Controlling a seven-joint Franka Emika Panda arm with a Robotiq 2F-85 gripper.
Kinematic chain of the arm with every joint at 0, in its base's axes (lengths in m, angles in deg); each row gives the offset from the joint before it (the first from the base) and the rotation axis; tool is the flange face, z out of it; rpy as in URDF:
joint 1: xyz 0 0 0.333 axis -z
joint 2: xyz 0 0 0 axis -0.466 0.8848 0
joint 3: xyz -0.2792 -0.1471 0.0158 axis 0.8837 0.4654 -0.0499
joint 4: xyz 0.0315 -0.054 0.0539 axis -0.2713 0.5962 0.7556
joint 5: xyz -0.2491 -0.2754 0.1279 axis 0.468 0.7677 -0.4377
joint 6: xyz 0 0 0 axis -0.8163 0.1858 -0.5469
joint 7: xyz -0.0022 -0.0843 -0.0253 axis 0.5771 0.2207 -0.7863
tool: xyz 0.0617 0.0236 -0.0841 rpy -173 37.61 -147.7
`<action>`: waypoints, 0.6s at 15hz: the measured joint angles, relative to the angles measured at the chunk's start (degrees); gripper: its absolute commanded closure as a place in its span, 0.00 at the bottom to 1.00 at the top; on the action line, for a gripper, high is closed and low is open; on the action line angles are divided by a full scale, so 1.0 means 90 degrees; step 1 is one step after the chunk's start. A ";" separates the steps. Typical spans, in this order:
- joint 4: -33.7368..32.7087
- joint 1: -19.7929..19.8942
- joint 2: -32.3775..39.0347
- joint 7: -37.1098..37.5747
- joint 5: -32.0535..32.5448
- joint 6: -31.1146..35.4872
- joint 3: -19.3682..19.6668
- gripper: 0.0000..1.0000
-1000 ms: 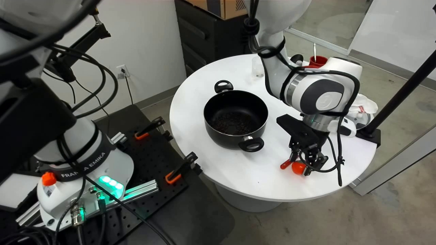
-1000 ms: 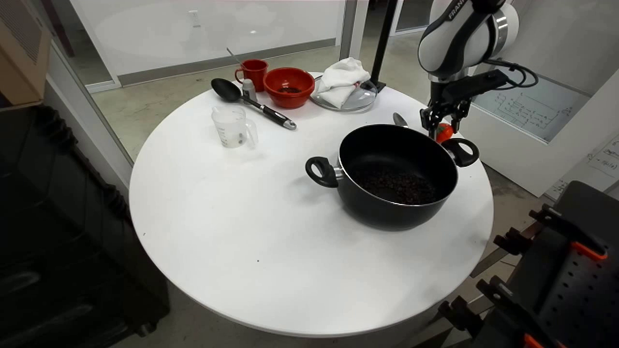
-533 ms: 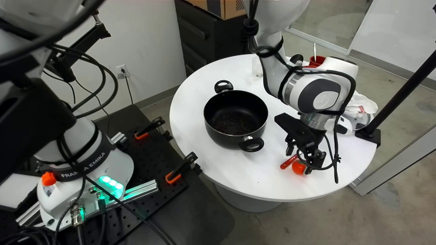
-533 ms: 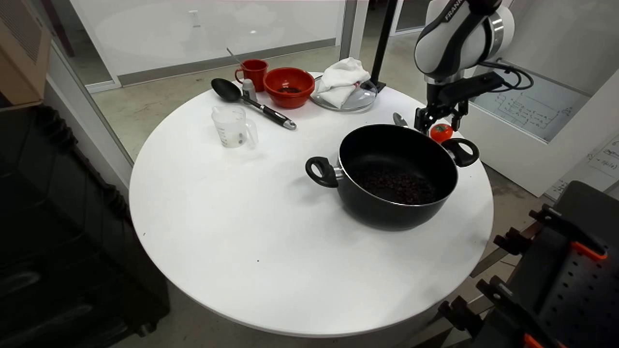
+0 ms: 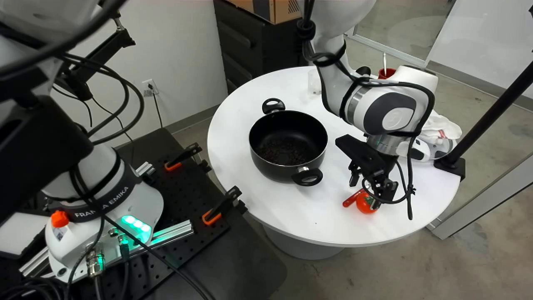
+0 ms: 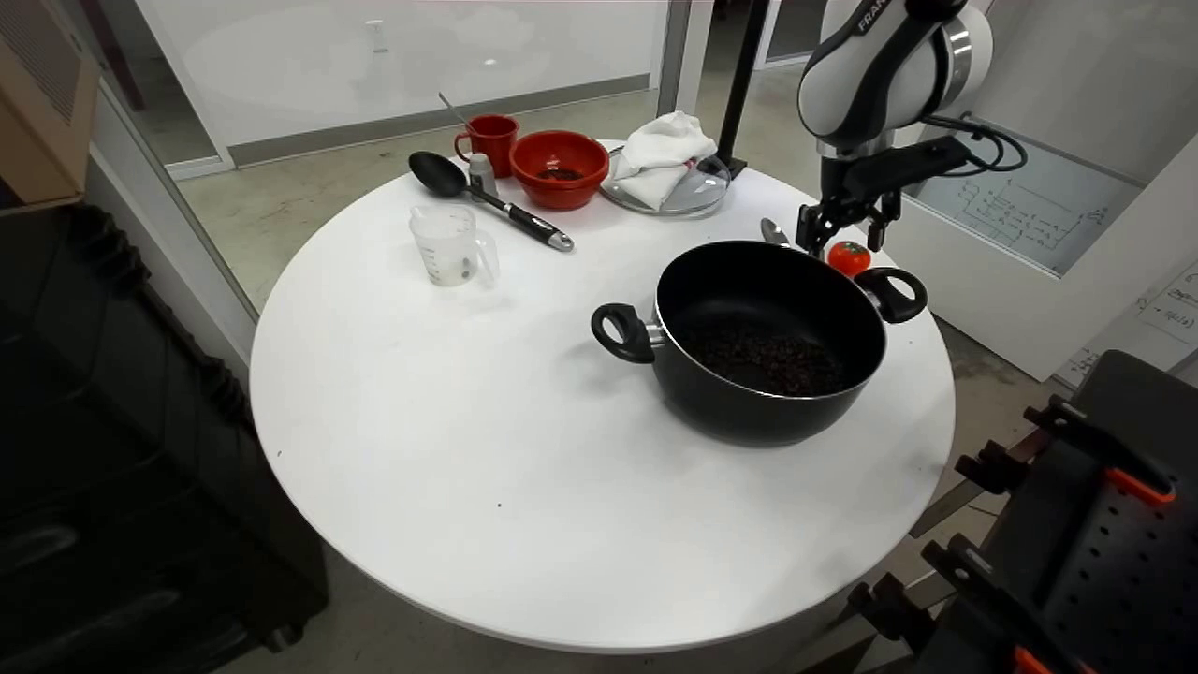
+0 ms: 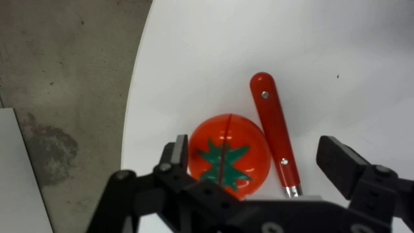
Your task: Remove the tomato from the pot and put it on the table
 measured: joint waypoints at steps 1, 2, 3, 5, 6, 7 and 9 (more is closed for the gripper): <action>0.0014 -0.0006 -0.0039 0.0000 -0.0005 -0.0004 0.0000 0.00; 0.0034 -0.0015 -0.0089 0.0000 -0.0008 -0.0012 -0.0001 0.00; 0.0082 -0.0028 -0.0174 0.0000 -0.0008 -0.0030 -0.0002 0.00; 0.0262 -0.0071 -0.0459 0.0000 -0.0008 -0.0090 -0.0001 0.00; 0.0396 -0.0101 -0.0664 -0.0002 -0.0007 -0.0136 -0.0001 0.00; 0.0558 -0.0139 -0.0903 -0.0034 -0.0004 -0.0162 0.0001 0.00; 0.0980 -0.0217 -0.1506 -0.0239 0.0003 -0.0160 -0.0011 0.00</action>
